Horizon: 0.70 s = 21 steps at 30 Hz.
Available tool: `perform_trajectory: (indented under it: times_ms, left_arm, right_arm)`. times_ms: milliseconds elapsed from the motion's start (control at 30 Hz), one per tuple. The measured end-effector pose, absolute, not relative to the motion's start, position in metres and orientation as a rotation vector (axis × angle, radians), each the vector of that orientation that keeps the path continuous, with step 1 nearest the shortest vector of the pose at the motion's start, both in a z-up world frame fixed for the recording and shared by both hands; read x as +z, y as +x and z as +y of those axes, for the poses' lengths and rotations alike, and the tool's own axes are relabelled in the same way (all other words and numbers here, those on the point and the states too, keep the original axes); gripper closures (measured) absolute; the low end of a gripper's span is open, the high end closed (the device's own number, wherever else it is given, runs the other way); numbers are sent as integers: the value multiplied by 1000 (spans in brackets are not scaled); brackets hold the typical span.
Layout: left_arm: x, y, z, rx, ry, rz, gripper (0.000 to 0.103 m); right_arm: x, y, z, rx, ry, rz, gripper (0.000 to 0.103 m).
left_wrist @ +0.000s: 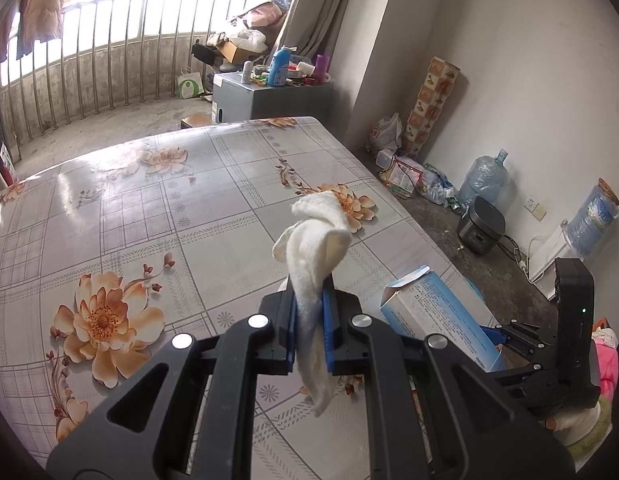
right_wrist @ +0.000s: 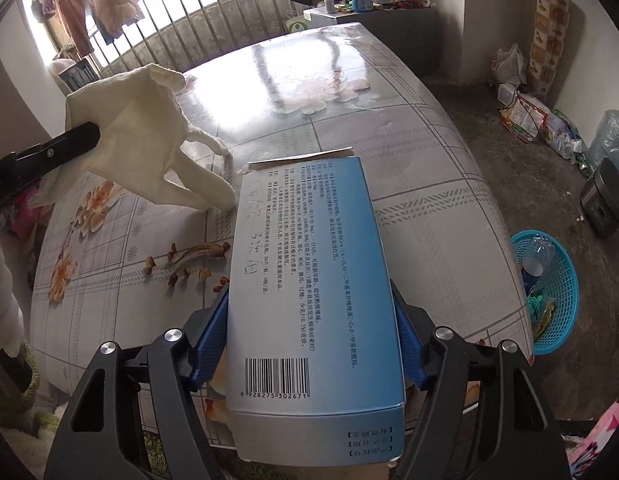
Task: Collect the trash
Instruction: 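Carry the towel with the left gripper while the right gripper carries the box to the basket, then open both grippers over the blue wastebasket to drop the box and towel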
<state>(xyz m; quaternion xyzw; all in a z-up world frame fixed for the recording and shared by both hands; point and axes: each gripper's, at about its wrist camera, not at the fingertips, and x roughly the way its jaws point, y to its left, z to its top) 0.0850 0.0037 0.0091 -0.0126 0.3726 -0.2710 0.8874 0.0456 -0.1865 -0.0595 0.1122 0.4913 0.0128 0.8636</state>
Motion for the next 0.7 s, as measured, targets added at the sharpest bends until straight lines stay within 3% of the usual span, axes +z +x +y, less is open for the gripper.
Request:
perform_trajectory:
  times_ms: [333, 700]
  left_arm:
    - [48, 85, -62, -739, 19, 698, 94]
    - [79, 77, -208, -1061, 74, 674, 95]
  right_arm:
    - [-26, 18, -258, -13, 505, 843, 34]
    - [-13, -62, -403, -356, 741, 607, 34]
